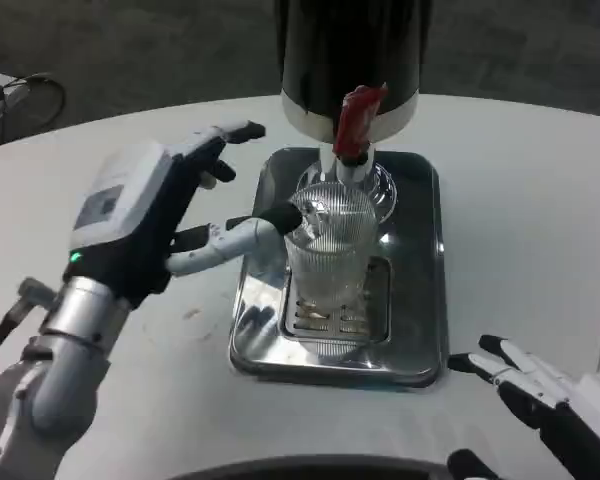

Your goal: Grasp the cup under the faucet to collect the drink, then remove the cup.

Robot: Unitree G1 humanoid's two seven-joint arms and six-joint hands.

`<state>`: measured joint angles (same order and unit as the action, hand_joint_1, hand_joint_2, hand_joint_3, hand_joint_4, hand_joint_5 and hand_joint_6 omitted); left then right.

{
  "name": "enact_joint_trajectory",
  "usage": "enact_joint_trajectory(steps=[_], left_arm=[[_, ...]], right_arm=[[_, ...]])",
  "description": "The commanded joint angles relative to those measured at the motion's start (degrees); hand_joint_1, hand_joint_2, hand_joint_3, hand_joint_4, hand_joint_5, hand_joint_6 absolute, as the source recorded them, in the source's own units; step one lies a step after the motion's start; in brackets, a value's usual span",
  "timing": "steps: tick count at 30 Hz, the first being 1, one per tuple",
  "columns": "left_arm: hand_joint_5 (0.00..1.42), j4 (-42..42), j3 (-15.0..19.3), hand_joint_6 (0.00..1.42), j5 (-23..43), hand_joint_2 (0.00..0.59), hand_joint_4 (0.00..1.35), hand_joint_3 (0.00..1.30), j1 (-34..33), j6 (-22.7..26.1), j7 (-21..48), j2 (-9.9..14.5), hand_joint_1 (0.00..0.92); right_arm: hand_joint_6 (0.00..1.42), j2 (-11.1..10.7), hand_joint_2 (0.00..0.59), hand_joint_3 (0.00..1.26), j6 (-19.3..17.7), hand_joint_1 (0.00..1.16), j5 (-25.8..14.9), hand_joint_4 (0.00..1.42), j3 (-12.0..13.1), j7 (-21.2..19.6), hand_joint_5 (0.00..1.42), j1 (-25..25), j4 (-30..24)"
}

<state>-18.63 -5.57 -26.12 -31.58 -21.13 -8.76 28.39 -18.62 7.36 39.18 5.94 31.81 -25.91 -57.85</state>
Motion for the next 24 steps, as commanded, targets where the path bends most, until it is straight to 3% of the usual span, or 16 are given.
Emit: enact_joint_trajectory(steps=[1,8,14,19,24], left_arm=[[0.46,4.94,3.75,0.43,5.36,0.076,0.32,0.34,3.48,-3.70,1.79,0.57,0.032],[0.46,11.04,7.27,0.45,17.20,0.091,0.36,0.37,2.30,-3.23,9.56,-0.62,0.000],[0.38,12.50,7.38,0.40,29.67,0.094,0.27,0.30,-4.87,5.80,23.53,-0.73,0.000],[0.36,13.01,6.76,0.37,33.32,0.106,0.24,0.28,-8.26,10.64,30.22,-1.46,0.000],[0.35,11.96,5.68,0.36,33.29,0.108,0.23,0.27,-10.67,12.55,35.32,-2.02,0.000]], right_arm=[[0.05,-0.09,0.454,0.13,0.43,0.30,0.02,0.00,-0.35,-0.16,0.03,0.25,0.29],[0.05,-0.04,0.454,0.13,0.60,0.30,0.60,0.00,-1.28,-0.16,0.03,0.86,0.08],[0.05,0.21,0.454,0.13,0.53,0.30,0.77,0.00,-1.27,-0.39,0.03,-0.42,-0.71],[0.05,0.21,0.454,0.13,0.29,0.30,0.45,0.00,-0.37,-0.79,0.03,-0.95,-1.14],[0.05,0.42,0.454,0.13,0.17,0.30,0.14,0.00,-0.16,-0.98,0.03,-1.60,-1.23]])
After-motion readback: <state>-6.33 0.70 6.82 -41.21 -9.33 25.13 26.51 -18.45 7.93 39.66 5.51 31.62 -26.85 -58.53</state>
